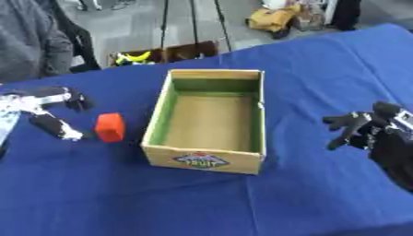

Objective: Pick up objects on the table and place them in the box.

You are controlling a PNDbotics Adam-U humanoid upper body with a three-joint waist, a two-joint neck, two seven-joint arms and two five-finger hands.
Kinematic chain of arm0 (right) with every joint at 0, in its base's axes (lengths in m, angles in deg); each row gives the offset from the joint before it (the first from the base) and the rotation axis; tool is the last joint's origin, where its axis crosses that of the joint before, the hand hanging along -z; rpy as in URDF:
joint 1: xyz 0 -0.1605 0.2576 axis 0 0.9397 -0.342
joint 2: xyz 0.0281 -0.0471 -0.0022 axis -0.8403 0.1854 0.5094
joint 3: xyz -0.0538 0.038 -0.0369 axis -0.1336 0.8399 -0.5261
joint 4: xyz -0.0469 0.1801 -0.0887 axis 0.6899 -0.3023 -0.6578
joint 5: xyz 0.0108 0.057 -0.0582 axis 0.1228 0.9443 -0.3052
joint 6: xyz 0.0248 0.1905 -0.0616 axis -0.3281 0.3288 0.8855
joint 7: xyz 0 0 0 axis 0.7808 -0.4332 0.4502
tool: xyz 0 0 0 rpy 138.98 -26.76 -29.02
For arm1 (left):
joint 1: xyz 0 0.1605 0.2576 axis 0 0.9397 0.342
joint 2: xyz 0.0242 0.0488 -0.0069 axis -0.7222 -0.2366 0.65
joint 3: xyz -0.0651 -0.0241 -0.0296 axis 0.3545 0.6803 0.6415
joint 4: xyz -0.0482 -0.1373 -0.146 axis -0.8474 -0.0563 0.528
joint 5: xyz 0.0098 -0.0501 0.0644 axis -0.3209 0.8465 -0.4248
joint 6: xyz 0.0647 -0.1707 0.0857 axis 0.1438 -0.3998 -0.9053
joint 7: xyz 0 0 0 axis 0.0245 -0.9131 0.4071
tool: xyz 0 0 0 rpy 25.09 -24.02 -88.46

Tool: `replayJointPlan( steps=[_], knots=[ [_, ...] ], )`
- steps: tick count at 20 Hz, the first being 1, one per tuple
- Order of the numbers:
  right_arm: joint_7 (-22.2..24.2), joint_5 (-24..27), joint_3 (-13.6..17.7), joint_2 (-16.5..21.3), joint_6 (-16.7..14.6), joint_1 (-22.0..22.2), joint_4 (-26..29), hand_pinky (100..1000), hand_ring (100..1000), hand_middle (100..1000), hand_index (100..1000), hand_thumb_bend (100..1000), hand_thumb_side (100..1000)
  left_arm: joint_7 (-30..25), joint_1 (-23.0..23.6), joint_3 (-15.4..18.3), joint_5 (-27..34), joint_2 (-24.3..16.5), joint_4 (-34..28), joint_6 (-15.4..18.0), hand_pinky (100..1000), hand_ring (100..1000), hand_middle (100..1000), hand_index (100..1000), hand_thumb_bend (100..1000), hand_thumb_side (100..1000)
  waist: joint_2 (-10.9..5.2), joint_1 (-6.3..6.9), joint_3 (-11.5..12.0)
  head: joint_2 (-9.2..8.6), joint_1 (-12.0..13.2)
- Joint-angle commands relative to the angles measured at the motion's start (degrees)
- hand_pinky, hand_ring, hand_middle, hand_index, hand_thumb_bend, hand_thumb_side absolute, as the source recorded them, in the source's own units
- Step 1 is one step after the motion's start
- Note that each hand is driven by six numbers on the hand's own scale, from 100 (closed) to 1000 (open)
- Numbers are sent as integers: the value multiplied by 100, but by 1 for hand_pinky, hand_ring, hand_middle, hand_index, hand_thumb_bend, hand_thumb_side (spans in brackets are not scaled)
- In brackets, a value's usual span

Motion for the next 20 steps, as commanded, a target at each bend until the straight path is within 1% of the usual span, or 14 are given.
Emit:
replayJointPlan(
  steps=[1, 10, 17, 20],
  knots=[
    [41, -49, -7, 123, -7, -90, 126, 603, 881, 611, 544, 100, 987, 169, -151, 70, -171, -8, 10, 4, 854, 762, 734, 873, 539, 354, -55, -11, -22, -62, 52],
    [75, -54, -22, 123, 6, -126, 114, 603, 881, 611, 544, 100, 991, 610, -173, 59, -555, 190, 73, 1, 854, 754, 725, 865, 509, 323, -36, 29, -131, -100, 108],
    [76, -58, -15, 115, 13, -127, 98, 604, 882, 612, 544, 100, 995, 413, -121, 19, -701, 207, 187, -3, 842, 743, 728, 867, 488, 295, -41, 38, -148, -109, 111],
    [77, -68, -11, 110, 12, -127, 95, 604, 882, 612, 544, 100, 996, 338, -96, 14, -749, 208, 224, -15, 836, 738, 727, 866, 445, 261, -35, 38, -156, -115, 111]
  ],
)
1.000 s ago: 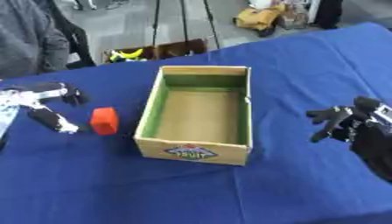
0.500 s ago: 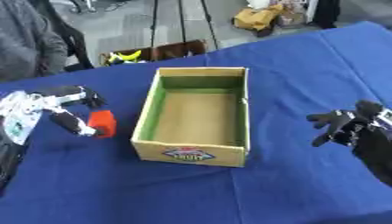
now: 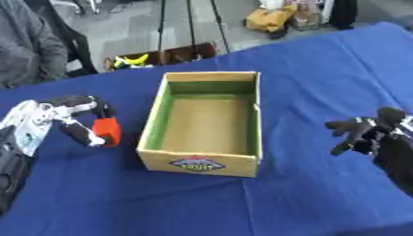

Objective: Pick up objects on the table and place them in the box.

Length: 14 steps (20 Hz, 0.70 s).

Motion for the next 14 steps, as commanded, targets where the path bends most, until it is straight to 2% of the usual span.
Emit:
replayJointPlan(
  steps=[1, 6, 7, 9, 10, 14],
  knots=[
    [15, -30, 24, 107, -12, -57, 95, 604, 882, 612, 544, 100, 996, -88, -67, 15, -67, -115, -4, -13, 829, 734, 725, 865, 427, 244, -64, -25, -5, -66, 16],
    [16, -30, 25, 104, -15, -64, 95, 604, 882, 612, 544, 100, 999, -78, -34, 19, -110, -90, 32, -46, 746, 675, 693, 844, 291, 124, -52, -30, -3, -74, 16],
    [18, -32, 25, 102, -14, -64, 94, 604, 883, 612, 544, 100, 999, -56, -26, 16, -117, -83, 40, -55, 705, 651, 678, 833, 239, 100, -50, -32, -2, -75, 14],
    [22, -36, 27, 102, -14, -64, 94, 605, 883, 613, 544, 100, 1000, 0, -18, 14, -123, -76, 53, -78, 635, 593, 628, 802, 124, 100, -48, -36, -2, -80, 14],
    [24, -36, 29, 101, -16, -64, 96, 605, 883, 614, 544, 100, 1000, 33, -17, 18, -117, -74, 59, -91, 617, 574, 607, 784, 100, 110, -47, -40, -2, -82, 13],
    [30, -32, 35, 99, -21, -60, 100, 606, 884, 614, 545, 100, 1000, 116, -43, 38, -45, -81, 39, -131, 571, 531, 554, 732, 100, 169, -54, -55, -2, -83, 13]
  ],
)
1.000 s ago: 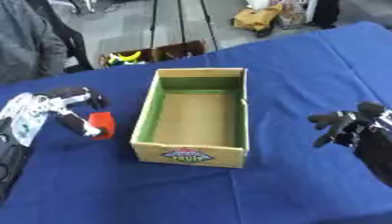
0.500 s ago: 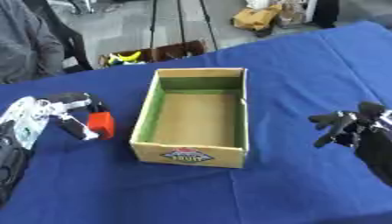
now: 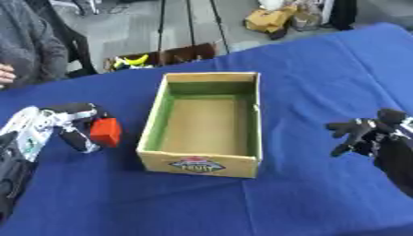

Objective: Pick up objects on the table and place them in the box.

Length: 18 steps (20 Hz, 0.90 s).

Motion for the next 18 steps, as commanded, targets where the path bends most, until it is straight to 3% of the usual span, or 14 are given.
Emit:
replayJointPlan(
  steps=[1, 10, 18],
  knots=[
    [24, -22, 36, 98, -17, -56, 99, 606, 884, 614, 545, 100, 1000, 61, -94, 42, 66, -134, -75, -22, 570, 530, 552, 730, 100, 171, -75, -51, 2, -45, 9],
    [15, 11, 47, 95, -21, -9, 85, 606, 884, 615, 545, 100, 1000, -52, -371, 8, 428, -229, -693, 46, 567, 520, 539, 715, 100, 206, -155, -89, 32, -38, -26],
    [67, 43, -4, 85, 0, -2, 67, 606, 885, 615, 545, 100, 1000, -214, -775, -215, 523, 138, -1242, 153, 580, 524, 541, 716, 100, 211, -215, -105, -72, -69, 66]
  ],
)
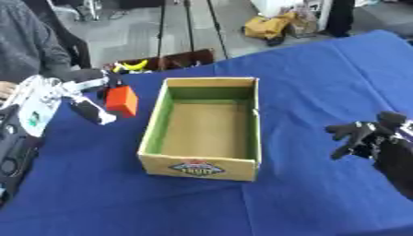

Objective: Pick up objects on the table and place them in the box.

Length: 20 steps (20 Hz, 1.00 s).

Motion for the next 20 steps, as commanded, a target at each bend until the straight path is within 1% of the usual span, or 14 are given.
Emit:
replayJointPlan(
  steps=[1, 8, 13, 18, 19, 20],
  knots=[
    [45, 36, -11, 85, 4, -52, 63, 606, 885, 615, 545, 100, 1000, -52, -235, -56, 9, 83, -251, 19, 578, 522, 540, 714, 100, 212, -98, -53, -21, -56, 49],
    [164, 80, -122, 68, 47, -160, 52, 607, 885, 615, 545, 100, 1000, 35, -358, -223, -383, 720, -255, 63, 584, 528, 546, 718, 100, 206, -88, -44, -212, -115, 135],
    [234, 95, -166, 46, 63, -251, 63, 607, 886, 615, 545, 100, 1000, 148, -316, -306, -779, 1067, -116, 157, 601, 543, 562, 734, 100, 192, -22, -40, -354, -133, 183],
    [244, 112, -173, 39, 69, -292, 73, 607, 886, 615, 545, 100, 1000, 276, -226, -359, -1206, 1233, 39, 269, 631, 576, 602, 773, 100, 104, 7, -35, -401, -138, 216],
    [248, 116, -174, 36, 71, -299, 73, 607, 886, 615, 545, 100, 1000, 320, -205, -354, -1277, 1252, 62, 289, 635, 590, 612, 781, 166, 100, 10, -34, -399, -138, 217],
    [248, 120, -173, 34, 73, -304, 73, 607, 886, 615, 545, 100, 1000, 381, -183, -342, -1321, 1269, 81, 298, 647, 607, 634, 798, 270, 125, 12, -34, -396, -140, 213]
  ],
)
